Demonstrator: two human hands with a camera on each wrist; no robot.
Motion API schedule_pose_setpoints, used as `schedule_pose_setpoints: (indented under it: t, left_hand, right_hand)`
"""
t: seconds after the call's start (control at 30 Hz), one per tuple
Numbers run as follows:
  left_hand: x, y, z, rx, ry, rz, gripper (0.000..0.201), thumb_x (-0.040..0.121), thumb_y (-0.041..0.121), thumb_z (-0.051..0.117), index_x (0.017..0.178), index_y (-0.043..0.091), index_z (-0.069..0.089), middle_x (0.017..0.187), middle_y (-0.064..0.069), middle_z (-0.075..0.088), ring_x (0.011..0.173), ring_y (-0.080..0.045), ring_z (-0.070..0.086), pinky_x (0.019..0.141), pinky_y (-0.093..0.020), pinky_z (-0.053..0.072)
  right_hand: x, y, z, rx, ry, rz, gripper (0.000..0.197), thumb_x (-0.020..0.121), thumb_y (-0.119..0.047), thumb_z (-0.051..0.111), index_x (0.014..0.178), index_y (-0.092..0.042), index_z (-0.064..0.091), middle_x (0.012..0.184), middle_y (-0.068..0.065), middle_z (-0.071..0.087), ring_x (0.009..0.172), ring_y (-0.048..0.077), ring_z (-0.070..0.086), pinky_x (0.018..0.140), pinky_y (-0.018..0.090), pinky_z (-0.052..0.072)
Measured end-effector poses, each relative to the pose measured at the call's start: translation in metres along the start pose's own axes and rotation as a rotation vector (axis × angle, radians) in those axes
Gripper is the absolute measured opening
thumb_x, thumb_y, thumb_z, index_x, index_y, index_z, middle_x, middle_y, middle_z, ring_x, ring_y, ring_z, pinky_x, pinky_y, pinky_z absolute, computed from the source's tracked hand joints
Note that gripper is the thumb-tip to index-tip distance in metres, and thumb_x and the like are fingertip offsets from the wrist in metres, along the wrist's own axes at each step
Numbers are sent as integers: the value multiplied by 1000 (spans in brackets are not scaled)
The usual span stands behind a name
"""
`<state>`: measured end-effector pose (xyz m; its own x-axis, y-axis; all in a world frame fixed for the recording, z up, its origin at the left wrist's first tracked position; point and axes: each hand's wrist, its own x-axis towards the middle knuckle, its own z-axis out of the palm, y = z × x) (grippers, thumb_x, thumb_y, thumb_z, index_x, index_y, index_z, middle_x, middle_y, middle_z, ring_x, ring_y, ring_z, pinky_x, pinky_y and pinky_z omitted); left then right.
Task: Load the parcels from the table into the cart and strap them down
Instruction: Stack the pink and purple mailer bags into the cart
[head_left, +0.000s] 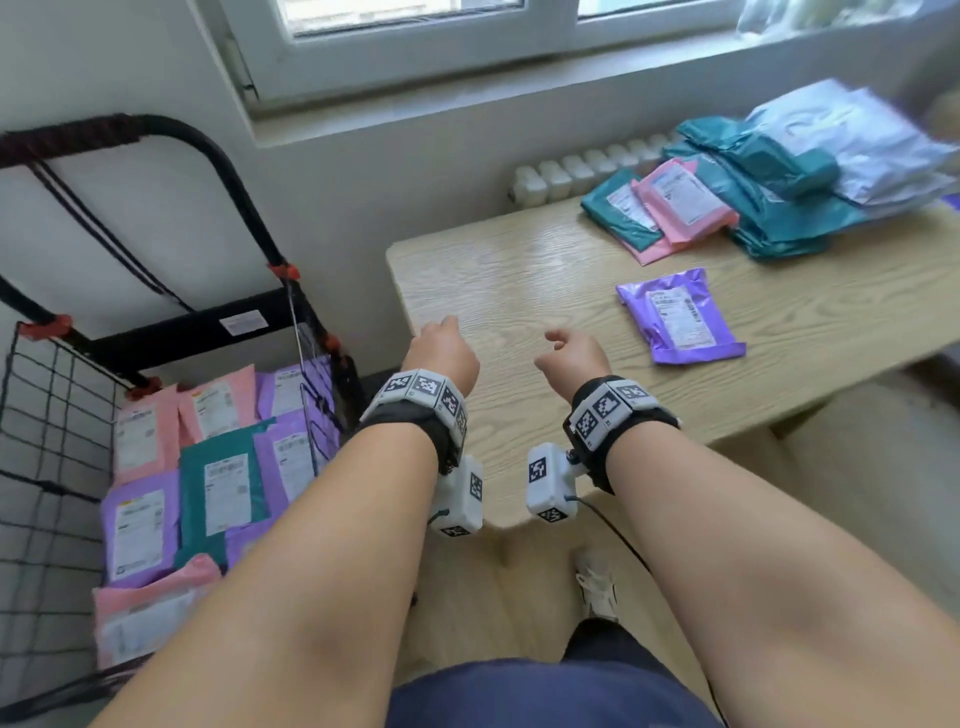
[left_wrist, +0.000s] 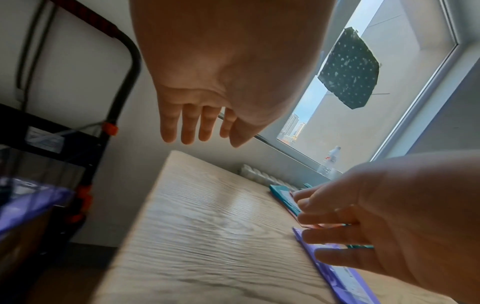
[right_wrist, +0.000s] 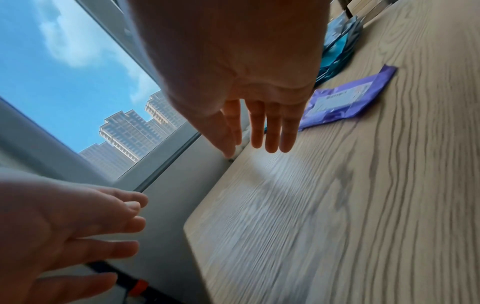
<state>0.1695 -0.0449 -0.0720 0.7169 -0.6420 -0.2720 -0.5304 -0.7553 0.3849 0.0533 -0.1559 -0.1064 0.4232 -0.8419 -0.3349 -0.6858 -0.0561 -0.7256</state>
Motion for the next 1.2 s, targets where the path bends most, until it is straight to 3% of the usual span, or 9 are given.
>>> schedule_pose_setpoints:
  t: [0.17, 0.37, 0.6, 0.77, 0.83, 0.93, 1.07, 1.13, 1.2]
  left_hand:
    - [34, 94, 44, -20, -57, 24, 51, 93, 10, 34, 144, 14, 34, 145, -11, 38, 130, -30, 42, 103, -41, 38]
    - [65, 177, 101, -62, -134, -1, 47, 91, 9, 36, 138, 13, 42, 142, -12, 43, 127, -31, 47, 100, -38, 41]
    - [89, 230, 156, -72, -268, -19, 54, 91, 9, 41, 145, 14, 36, 147, -13, 39, 133, -31, 42, 110, -40, 36]
    - [104, 253, 183, -117, -341, -29, 43, 91, 6, 44, 133, 8, 47, 137, -15, 51, 125, -31, 49, 103, -37, 40]
    - [108, 259, 192, -136, -362, -51, 37, 89, 6, 44, 125, 9, 50, 130, -15, 56, 118, -32, 53, 99, -38, 43]
    - [112, 264, 200, -143, -358, -86, 27, 88, 8, 45, 114, 7, 52, 119, -16, 59, 111, -34, 55, 92, -37, 43]
    - [113, 259, 202, -269, -309, -172, 14, 88, 12, 50, 102, 13, 53, 107, -11, 63, 103, -32, 59, 82, -33, 43]
    - [113, 252, 200, -357, -292, -232, 25, 89, 16, 54, 114, 14, 52, 112, -9, 63, 105, -29, 60, 84, -31, 44]
    - [110, 243, 195, -414, -261, -288, 41, 89, 19, 58, 127, 11, 49, 122, -9, 61, 111, -28, 58, 90, -33, 44]
  right_hand:
    - [66, 42, -75, -30, 12, 51, 51, 85, -9, 53, 135, -21, 52, 131, 3, 57, 114, 20, 57, 84, 23, 40]
    - [138, 96, -146, -90, 31, 122, 51, 86, -8, 52, 137, -16, 51, 136, 8, 55, 125, 25, 51, 104, 30, 40]
    - [189, 152, -174, -159, 32, 199, 54, 82, -11, 54, 135, -19, 51, 132, 11, 56, 122, 30, 52, 103, 36, 42]
    - [214, 177, -186, -212, 6, 252, 58, 83, -15, 57, 140, -18, 46, 141, 9, 49, 130, 27, 45, 109, 36, 36]
    - [220, 183, -184, -221, -8, 261, 55, 80, -15, 58, 135, -15, 51, 132, 11, 55, 125, 29, 49, 106, 37, 39]
    - [227, 188, -180, -229, 10, 250, 39, 72, -14, 55, 110, -14, 62, 112, 11, 65, 111, 33, 57, 97, 40, 45]
    - [229, 188, -176, -226, 3, 292, 30, 75, -14, 57, 103, -8, 63, 106, 14, 66, 100, 35, 61, 81, 34, 49]
    - [225, 184, -175, -229, -29, 295, 24, 78, -12, 56, 99, -4, 65, 96, 16, 67, 90, 34, 63, 69, 32, 45]
    - [219, 178, -173, -243, -57, 280, 19, 82, -9, 55, 95, -3, 67, 90, 14, 67, 86, 32, 63, 70, 34, 47]
